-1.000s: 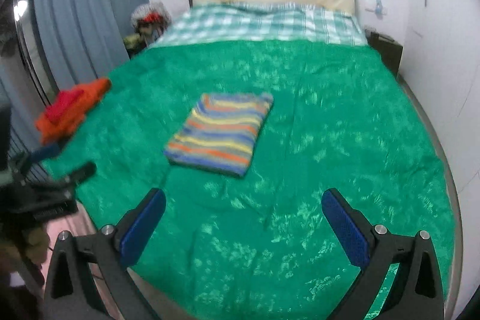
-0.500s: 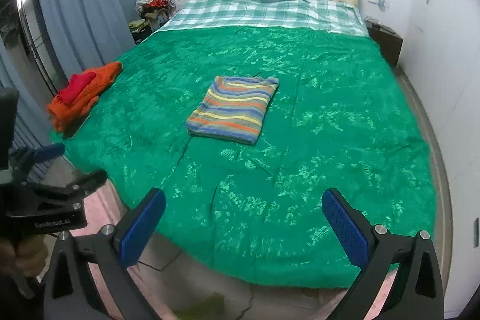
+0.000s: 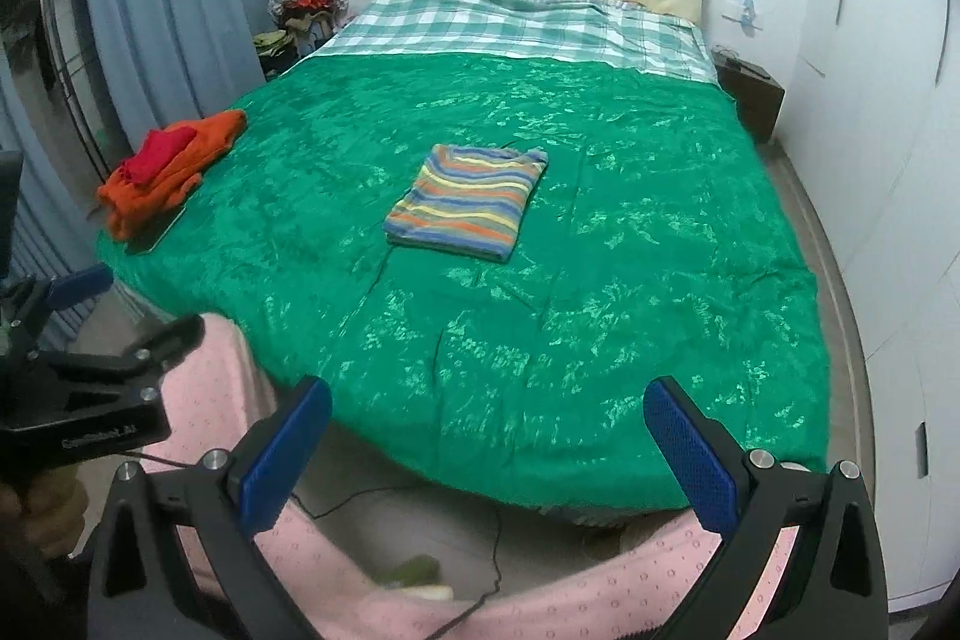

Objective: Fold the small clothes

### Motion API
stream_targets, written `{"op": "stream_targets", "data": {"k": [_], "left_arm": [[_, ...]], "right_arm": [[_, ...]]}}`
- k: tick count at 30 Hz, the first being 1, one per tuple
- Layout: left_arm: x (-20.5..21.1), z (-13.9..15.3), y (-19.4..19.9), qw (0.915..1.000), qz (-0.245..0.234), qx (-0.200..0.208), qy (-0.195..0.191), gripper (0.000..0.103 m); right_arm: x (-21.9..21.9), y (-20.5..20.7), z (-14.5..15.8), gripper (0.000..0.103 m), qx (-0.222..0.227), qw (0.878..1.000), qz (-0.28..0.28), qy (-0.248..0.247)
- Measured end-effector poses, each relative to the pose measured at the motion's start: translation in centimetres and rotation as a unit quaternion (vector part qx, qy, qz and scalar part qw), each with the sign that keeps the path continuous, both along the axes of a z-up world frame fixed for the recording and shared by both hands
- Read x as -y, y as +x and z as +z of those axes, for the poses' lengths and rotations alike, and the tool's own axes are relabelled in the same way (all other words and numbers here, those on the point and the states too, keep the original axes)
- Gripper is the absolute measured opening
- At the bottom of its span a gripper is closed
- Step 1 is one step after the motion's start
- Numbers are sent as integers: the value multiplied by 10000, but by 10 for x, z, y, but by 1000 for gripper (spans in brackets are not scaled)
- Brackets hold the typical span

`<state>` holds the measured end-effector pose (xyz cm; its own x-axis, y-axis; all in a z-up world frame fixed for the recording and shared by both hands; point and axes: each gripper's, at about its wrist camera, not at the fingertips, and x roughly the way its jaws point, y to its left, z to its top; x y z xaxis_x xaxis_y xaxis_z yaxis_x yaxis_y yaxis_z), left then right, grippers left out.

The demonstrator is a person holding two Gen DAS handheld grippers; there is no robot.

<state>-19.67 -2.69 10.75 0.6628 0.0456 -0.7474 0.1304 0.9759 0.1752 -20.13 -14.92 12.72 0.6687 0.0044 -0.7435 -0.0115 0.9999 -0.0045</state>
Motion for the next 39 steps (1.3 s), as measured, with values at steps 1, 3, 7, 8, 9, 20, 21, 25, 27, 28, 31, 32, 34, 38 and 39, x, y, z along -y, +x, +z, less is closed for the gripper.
{"op": "stream_targets", "data": {"k": [1, 3, 7, 8, 9, 20, 21, 25, 27, 28, 31, 32, 34, 38, 39], "left_arm": [[-1, 1, -2, 10000, -2, 18, -1, 102], [-3, 4, -6, 10000, 1, 51, -38, 102], [-5, 6, -8, 9999, -6, 75, -88, 102], [-6, 6, -8, 9999, -12, 78, -97, 102], [-6, 6, -8, 9999, -21, 80, -106, 102], [-6, 7, -10, 9998, -90, 150, -138, 103], [-6, 7, -10, 9997, -95, 152, -139, 103], [-7, 6, -7, 9998, -55, 126, -114, 103], [-7, 7, -6, 9999, -27, 119, -110, 103], [-8, 7, -5, 9999, -5, 111, -111, 103], [-10, 7, -4, 9999, 47, 129, -83, 103], [-10, 8, -4, 9999, 55, 136, -72, 103], [-10, 9, -4, 9998, 65, 153, -54, 103], [-11, 10, -3, 9999, 38, 165, -37, 103], [-11, 10, -3, 9998, 34, 170, -32, 103]], "right_arm": [[-3, -5, 3, 103, 30, 10000, -5, -26], [-6, -11, 8, 103, 82, 9999, -47, -65], [-13, -19, 13, 103, 115, 9998, -66, -139], [-14, -19, 13, 103, 105, 9998, -78, -148], [-15, -20, 13, 103, 92, 9998, -77, -157], [-21, -18, 20, 103, 96, 9992, -115, -367], [-22, -18, 20, 103, 82, 9992, -118, -382], [-22, -15, 20, 102, 46, 9991, -107, -400], [-22, -14, 20, 103, 33, 9991, -117, -400], [-21, -14, 19, 102, 21, 9991, -119, -398], [-20, -12, 19, 103, -1, 9991, -144, -395], [-20, -11, 20, 103, 13, 9991, -137, -394], [-19, -11, 19, 102, 32, 9992, -116, -389], [-19, -11, 19, 103, 36, 9993, -86, -372], [-19, -11, 19, 103, 37, 9993, -84, -367]]}}
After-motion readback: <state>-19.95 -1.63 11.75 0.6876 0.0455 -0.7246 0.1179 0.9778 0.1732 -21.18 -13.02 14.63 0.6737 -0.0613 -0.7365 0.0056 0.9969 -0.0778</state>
